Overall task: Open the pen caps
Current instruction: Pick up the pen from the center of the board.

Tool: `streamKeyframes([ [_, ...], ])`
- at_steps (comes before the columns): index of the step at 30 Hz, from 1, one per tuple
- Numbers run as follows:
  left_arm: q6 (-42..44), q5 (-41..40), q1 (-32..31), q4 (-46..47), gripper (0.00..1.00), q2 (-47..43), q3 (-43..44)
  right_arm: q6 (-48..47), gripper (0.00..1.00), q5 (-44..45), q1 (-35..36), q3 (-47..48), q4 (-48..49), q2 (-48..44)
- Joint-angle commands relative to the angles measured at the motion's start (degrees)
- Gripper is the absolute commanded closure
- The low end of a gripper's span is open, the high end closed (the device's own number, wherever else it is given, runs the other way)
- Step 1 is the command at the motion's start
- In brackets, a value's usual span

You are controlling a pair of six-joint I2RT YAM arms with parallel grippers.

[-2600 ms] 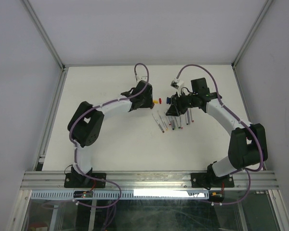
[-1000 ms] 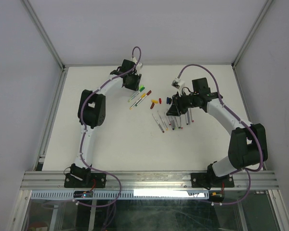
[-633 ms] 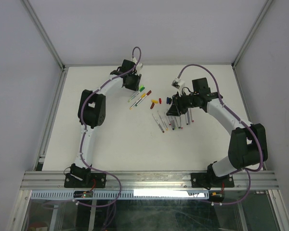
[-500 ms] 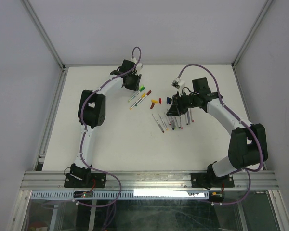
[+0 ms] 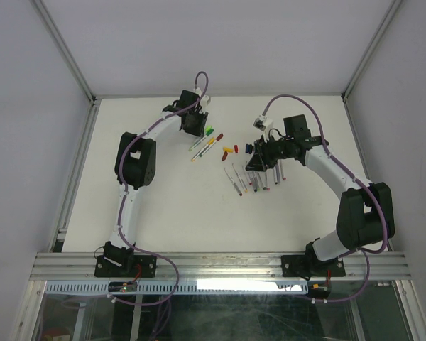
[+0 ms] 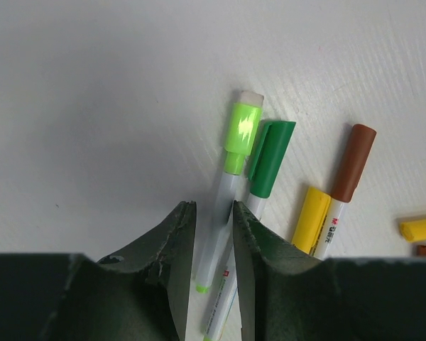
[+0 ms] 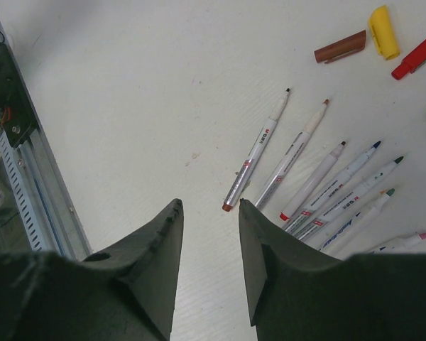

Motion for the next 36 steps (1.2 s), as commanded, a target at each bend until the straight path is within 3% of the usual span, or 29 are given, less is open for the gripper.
streamKeyframes([
  [1, 0.9, -0.1, 0.1, 0.4, 0.73, -0.4, -0.4, -0.5, 0.6, -1.6, -0.4, 1.7, 0.5, -0.8],
  [9, 0.5, -5.3, 0.9, 1.1, 0.86, -2.4, -3.7, -0.5, 0.6, -2.0, -0.7, 1.7, 0.4, -1.0],
  [15, -2.7, -8.4, 2.9, 4.1, 0.92, -8.2, -13.2, -0.5, 0.6, -2.3, -0.8, 1.8, 0.4, -1.1],
  [29, -18.3, -13.4, 4.1, 11.4, 0.94, -29.7, -48.5, -0.3, 0.6, -2.8, -0.8, 1.7, 0.4, -1.5],
  [36, -21.6, -11.4, 3.9, 11.9, 0.94, -38.8, -58.6, -0.3, 0.6, -3.0, -0.8, 1.7, 0.4, -1.2],
])
